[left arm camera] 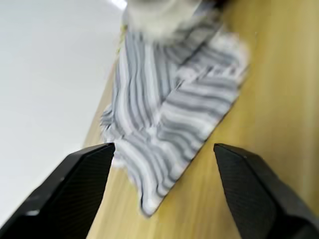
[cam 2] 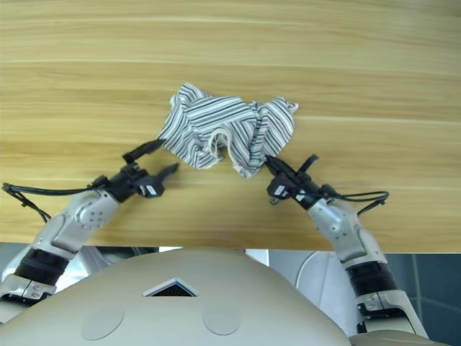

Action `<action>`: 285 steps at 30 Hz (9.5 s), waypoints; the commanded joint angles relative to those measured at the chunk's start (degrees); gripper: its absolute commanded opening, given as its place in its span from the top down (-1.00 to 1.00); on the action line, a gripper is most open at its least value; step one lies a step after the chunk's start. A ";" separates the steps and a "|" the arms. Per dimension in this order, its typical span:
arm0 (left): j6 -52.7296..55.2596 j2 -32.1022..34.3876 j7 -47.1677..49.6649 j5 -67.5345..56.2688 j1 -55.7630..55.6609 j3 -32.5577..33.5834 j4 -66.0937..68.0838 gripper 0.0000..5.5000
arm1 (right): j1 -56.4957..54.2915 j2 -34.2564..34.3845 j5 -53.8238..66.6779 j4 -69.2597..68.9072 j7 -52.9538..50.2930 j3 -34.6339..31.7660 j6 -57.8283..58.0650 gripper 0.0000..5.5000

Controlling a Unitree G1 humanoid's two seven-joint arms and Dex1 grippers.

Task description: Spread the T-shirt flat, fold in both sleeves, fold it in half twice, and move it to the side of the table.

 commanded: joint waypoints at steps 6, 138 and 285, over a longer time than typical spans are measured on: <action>2.50 6.31 -7.18 7.11 -2.47 0.04 -1.65 -0.36 | 1.29 0.18 -2.01 0.16 1.33 1.23 2.57 0.99; -15.94 -1.95 -26.81 -40.27 13.70 17.95 16.67 0.99 | -0.30 -13.20 33.25 7.38 28.23 -5.03 -9.96 1.00; 28.34 -8.96 -8.31 -23.67 -9.90 13.40 11.85 -0.28 | -7.64 10.11 24.56 -24.60 16.86 -8.02 28.89 0.44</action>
